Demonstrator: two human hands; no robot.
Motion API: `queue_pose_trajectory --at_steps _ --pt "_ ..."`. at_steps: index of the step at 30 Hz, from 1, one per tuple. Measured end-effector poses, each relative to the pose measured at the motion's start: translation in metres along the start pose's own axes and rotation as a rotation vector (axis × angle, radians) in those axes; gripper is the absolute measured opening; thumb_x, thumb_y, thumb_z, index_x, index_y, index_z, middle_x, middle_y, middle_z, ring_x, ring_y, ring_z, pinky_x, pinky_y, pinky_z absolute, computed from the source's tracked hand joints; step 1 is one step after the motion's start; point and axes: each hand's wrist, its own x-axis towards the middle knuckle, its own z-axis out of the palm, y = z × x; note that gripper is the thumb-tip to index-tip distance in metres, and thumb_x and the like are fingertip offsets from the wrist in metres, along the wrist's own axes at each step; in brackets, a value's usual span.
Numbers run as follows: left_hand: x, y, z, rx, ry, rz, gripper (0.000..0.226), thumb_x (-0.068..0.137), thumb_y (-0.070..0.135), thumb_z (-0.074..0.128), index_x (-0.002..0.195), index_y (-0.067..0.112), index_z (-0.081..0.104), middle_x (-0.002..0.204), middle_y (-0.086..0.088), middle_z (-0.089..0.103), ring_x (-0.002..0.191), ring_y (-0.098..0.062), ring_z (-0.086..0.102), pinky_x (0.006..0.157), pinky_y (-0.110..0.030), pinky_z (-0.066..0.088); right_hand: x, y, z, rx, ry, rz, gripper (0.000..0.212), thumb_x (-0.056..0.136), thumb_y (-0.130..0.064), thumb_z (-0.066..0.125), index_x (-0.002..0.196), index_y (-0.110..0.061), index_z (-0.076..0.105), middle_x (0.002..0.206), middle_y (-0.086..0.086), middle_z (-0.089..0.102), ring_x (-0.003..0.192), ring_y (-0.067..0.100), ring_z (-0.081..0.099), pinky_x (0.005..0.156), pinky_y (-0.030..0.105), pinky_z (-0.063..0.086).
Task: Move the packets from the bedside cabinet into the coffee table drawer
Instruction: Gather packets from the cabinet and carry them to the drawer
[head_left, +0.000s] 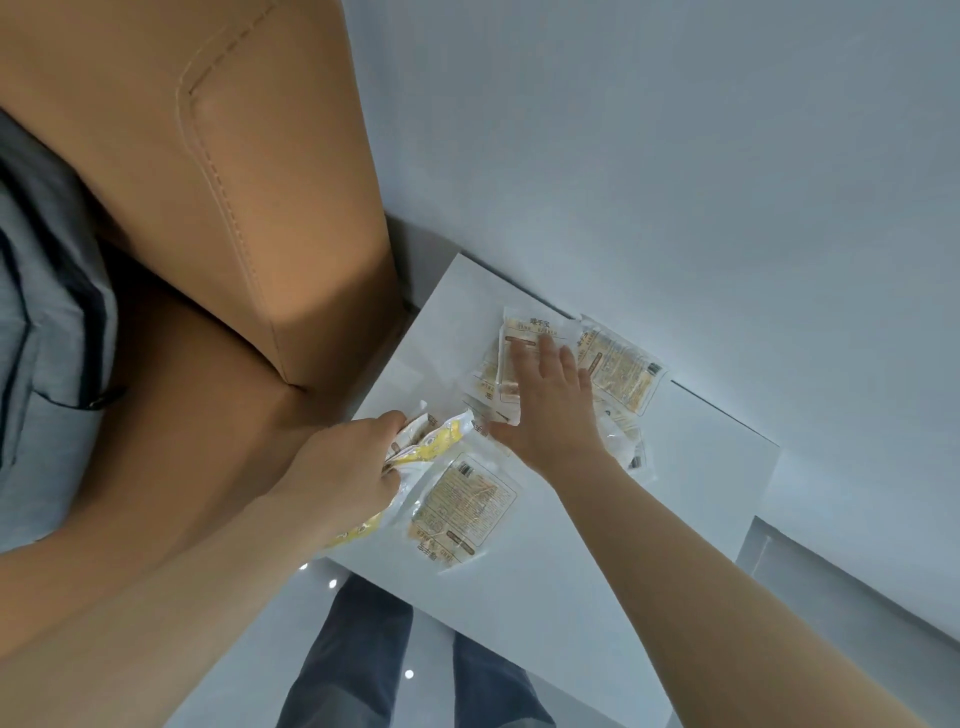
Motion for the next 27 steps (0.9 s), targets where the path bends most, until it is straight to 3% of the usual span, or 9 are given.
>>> queue_pose_trajectory --at_steps 3,6,9,12,16,18,20,22,27 --pt "-0.004 -0.002 0.0 -0.004 0.007 -0.006 0.023 0.088 0.025 0.052 0.108 0.023 0.043 0.07 0.007 0.05 0.067 -0.016 0.052 0.051 -0.026 0.032 0.0 0.001 0.005 -0.012 0.064 0.003 0.087 0.082 -0.048 0.068 0.15 -0.022 0.021 0.159 0.013 0.016 0.145 0.037 0.016 0.118 0.054 0.015" --pt "-0.007 0.0 -0.003 0.021 0.021 -0.021 0.027 0.089 0.025 0.051 0.114 0.023 0.041 0.063 0.009 0.043 0.06 -0.014 0.047 0.046 -0.023 0.027 -0.001 0.008 0.004 0.037 0.146 -0.071 0.066 0.086 -0.037 0.067 0.142 -0.019 0.039 0.148 0.013 0.039 0.135 0.037 0.037 0.111 0.052 0.032" --pt "-0.012 0.007 -0.008 0.03 -0.001 -0.035 0.018 0.091 0.026 0.049 0.106 0.024 0.038 0.069 0.007 0.046 0.051 -0.011 0.04 0.044 -0.019 0.022 -0.007 0.017 -0.003 0.094 0.21 -0.172 0.049 0.088 -0.028 0.063 0.133 -0.016 0.048 0.128 0.004 0.056 0.114 0.029 0.056 0.087 0.043 0.052" --pt "-0.015 0.014 -0.014 0.026 -0.021 -0.037 0.019 0.092 0.025 0.048 0.108 0.022 0.04 0.089 0.0 0.064 0.049 -0.009 0.039 0.044 -0.019 0.022 -0.019 0.023 -0.011 0.133 0.273 -0.229 0.042 0.092 -0.022 0.056 0.133 -0.017 0.049 0.119 -0.002 0.062 0.09 0.027 0.065 0.064 0.032 0.05" --pt "-0.019 0.019 -0.018 0.007 -0.038 -0.048 0.016 0.092 0.024 0.048 0.105 0.022 0.039 0.095 -0.002 0.066 0.05 -0.011 0.039 0.044 -0.019 0.023 -0.043 0.02 -0.025 0.299 0.348 -0.141 0.036 0.099 -0.022 0.046 0.134 -0.018 0.05 0.099 0.002 0.07 0.075 0.027 0.066 0.065 0.033 0.051" --pt "-0.022 0.021 -0.021 -0.009 -0.027 -0.054 0.018 0.092 0.024 0.048 0.097 0.024 0.031 0.094 -0.002 0.065 0.049 -0.011 0.039 0.044 -0.017 0.021 -0.058 0.015 -0.028 0.421 0.344 -0.036 0.035 0.101 -0.026 0.042 0.135 -0.024 0.049 0.083 0.0 0.068 0.066 0.018 0.06 0.062 0.028 0.044" --pt "-0.026 0.019 -0.021 -0.037 -0.012 -0.07 0.018 0.092 0.022 0.048 0.097 0.023 0.031 0.082 0.0 0.059 0.049 -0.012 0.039 0.044 -0.018 0.021 -0.074 0.009 -0.029 0.516 0.363 0.033 0.035 0.101 -0.028 0.041 0.134 -0.027 0.05 0.064 -0.01 0.059 0.051 0.006 0.05 0.054 0.018 0.035" --pt "-0.029 0.015 -0.019 -0.059 0.005 -0.089 0.016 0.091 0.023 0.049 0.099 0.02 0.036 0.068 0.007 0.043 0.052 -0.011 0.042 0.045 -0.019 0.024 -0.09 0.003 -0.028 0.58 0.355 0.064 0.035 0.1 -0.029 0.041 0.133 -0.029 0.051 0.05 -0.01 0.049 0.046 0.007 0.049 0.046 0.013 0.03" --pt "-0.04 0.002 -0.016 -0.131 0.027 -0.114 0.019 0.09 0.021 0.051 0.093 0.023 0.033 0.07 0.009 0.047 0.055 -0.008 0.044 0.043 -0.019 0.024 -0.118 -0.011 -0.017 0.77 0.178 0.089 0.024 0.099 -0.027 0.043 0.121 -0.03 0.052 0.05 -0.002 0.052 0.042 0.009 0.04 0.044 0.018 0.032"
